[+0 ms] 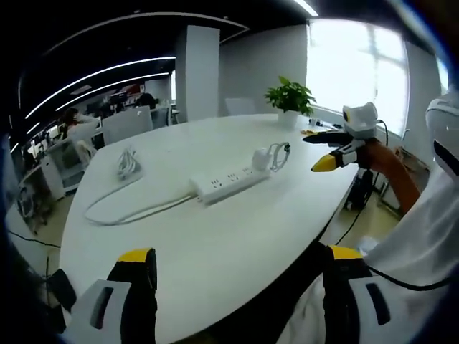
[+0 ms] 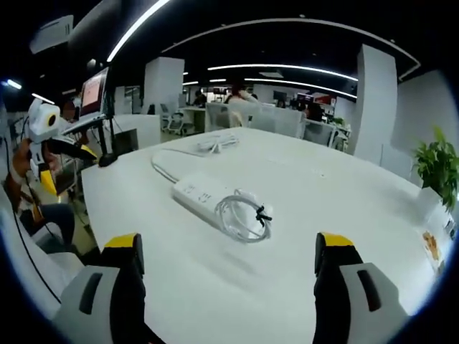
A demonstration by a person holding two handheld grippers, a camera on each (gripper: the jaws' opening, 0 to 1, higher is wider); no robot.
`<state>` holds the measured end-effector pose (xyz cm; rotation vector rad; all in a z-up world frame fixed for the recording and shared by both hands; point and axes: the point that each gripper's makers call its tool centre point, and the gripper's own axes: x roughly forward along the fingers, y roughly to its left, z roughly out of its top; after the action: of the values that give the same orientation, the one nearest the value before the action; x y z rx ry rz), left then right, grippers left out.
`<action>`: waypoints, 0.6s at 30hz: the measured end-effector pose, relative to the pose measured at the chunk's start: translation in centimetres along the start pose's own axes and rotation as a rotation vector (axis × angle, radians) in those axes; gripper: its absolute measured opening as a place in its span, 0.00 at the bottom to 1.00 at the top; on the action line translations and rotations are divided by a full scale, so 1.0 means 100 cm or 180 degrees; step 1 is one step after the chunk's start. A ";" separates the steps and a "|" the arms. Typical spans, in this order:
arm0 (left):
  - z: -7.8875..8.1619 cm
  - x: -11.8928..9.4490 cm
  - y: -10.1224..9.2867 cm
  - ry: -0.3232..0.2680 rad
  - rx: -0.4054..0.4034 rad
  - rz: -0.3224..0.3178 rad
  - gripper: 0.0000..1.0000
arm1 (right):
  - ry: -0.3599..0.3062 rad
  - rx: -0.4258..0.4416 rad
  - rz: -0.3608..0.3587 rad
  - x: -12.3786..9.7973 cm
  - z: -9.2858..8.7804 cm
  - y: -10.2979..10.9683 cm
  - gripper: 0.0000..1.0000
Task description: Straighten the power strip on the desk, plug the charger into it
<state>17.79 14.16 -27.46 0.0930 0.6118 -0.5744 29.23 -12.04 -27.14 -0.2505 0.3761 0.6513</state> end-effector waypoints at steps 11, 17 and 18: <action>0.001 0.014 -0.006 0.0077 0.0058 -0.0024 0.96 | -0.0138 0.0153 -0.0089 -0.013 -0.002 -0.013 0.97; -0.003 0.014 -0.006 0.0114 0.0035 -0.0013 0.96 | -0.0094 0.0133 -0.0050 -0.007 -0.005 -0.011 0.97; -0.003 0.014 -0.005 0.0122 0.0031 -0.0006 0.96 | -0.0086 0.0130 -0.0046 -0.007 -0.005 -0.011 0.97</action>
<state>18.27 13.11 -28.50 0.1127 0.6466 -0.5787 29.31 -13.44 -27.20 -0.2051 0.3611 0.6315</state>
